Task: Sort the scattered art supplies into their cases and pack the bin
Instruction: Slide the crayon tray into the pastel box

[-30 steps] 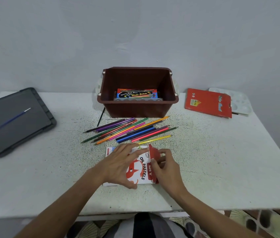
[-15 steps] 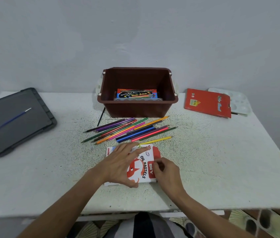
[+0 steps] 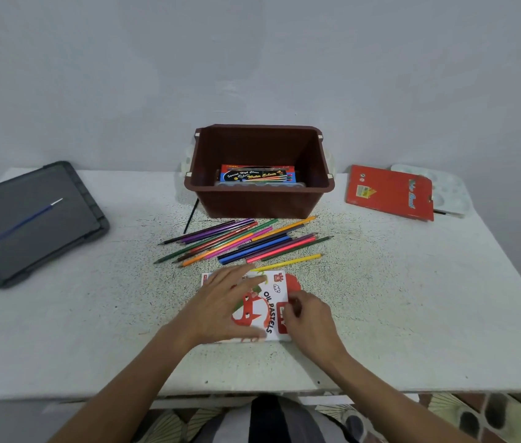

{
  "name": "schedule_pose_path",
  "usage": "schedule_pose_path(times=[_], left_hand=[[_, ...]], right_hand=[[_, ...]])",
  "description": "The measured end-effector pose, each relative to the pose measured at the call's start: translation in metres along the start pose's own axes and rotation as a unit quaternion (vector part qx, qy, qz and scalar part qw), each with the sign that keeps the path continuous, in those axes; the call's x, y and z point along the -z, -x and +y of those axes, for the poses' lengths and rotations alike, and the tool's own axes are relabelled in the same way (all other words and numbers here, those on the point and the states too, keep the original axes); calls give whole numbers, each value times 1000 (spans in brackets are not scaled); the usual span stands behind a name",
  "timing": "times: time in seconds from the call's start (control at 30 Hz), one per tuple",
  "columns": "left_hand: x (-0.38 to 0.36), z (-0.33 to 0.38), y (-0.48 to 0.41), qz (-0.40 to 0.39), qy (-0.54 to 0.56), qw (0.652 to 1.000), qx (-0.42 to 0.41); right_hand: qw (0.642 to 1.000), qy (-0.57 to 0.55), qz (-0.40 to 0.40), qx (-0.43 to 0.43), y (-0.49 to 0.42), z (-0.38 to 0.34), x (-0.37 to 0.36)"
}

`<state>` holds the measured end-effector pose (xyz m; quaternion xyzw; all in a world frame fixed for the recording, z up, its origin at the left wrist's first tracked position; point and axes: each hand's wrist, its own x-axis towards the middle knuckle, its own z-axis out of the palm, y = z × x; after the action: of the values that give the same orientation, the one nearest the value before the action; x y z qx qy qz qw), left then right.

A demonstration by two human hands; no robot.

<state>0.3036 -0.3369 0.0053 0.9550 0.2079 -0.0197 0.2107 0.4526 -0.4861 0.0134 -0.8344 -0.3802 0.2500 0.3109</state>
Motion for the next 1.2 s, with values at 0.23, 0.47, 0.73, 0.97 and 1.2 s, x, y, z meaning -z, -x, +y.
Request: schedule_pose_path(times=[0.23,0.47,0.73,0.97,1.2], left_hand=[[-17,13,13,192,71,953,223],[-24,30,15,190,148,896,373],[-1,22,11,184,264,864,386],[9,26,13,137,286,871,374],[42,34,17,142,329,867,346]], right_hand=[[999,-29,23,14,0,-1,-5],[999,-23,29,-16,-4,5,-21],[999,-19,17,-28,-10,-6,-2],[999,1,19,-28,-14,-10,-3],[995,-29,92,-14,-20,-36,35]])
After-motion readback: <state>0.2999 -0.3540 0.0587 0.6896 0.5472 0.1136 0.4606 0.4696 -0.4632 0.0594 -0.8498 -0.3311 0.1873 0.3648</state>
